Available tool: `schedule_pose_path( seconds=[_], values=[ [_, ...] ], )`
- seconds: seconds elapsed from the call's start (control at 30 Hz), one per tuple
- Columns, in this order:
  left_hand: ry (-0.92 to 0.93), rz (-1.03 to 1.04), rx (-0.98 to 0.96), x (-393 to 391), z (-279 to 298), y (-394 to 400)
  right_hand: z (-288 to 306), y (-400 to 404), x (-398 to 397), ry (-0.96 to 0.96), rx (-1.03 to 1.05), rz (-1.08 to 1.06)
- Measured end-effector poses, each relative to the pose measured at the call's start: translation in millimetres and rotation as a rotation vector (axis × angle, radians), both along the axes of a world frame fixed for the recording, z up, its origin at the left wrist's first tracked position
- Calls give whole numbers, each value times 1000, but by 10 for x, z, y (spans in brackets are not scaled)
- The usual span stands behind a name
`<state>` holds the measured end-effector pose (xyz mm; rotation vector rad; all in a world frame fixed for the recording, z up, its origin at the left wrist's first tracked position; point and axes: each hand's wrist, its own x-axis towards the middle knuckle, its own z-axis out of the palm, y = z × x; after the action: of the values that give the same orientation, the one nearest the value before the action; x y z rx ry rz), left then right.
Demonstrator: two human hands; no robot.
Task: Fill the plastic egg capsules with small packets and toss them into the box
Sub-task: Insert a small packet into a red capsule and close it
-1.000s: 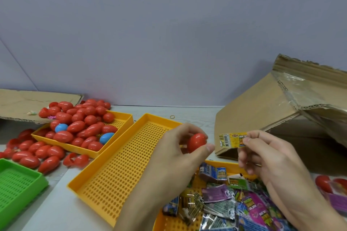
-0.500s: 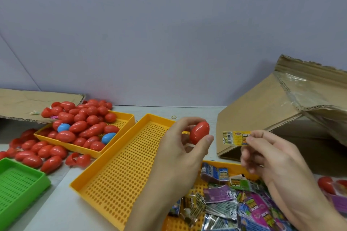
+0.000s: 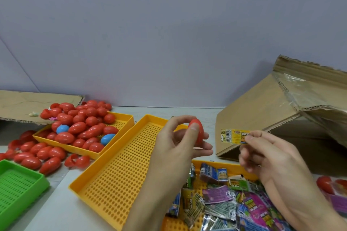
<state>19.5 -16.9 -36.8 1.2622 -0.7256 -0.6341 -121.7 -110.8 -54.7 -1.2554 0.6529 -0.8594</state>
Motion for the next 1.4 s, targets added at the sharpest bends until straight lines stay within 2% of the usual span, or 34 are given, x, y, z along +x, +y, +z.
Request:
schedule_pose_path(
  seconds=[0.07,0.13,0.27,0.37,0.47,0.6,0.7,1.03,1.4],
  values=[
    [285,-67,-65,-2,20,-9,-3,2,7,-19,29,5],
    [458,-114,-95,3,32,-4,7,9,14,-36,51,10],
    [654,-157,-133,-25,24,4,26,38,29,-59,94,38],
    [730,-166,-155,-55,7,-2,6,72,67,-60,99,69],
    [635,-177,-82,-77,-8,-31,0,95,98,-63,80,84],
    [332,-192,116,-104,-70,-67,-14,84,97,-72,72,89],
    [186,-195,124,-102,-130,-67,-23,81,101,-70,66,94],
    [121,-194,91,-83,-130,-70,-113,17,84,30,-38,-2],
    [28,-271,158,-59,-154,-49,-63,27,47,2,-71,83]
  ],
)
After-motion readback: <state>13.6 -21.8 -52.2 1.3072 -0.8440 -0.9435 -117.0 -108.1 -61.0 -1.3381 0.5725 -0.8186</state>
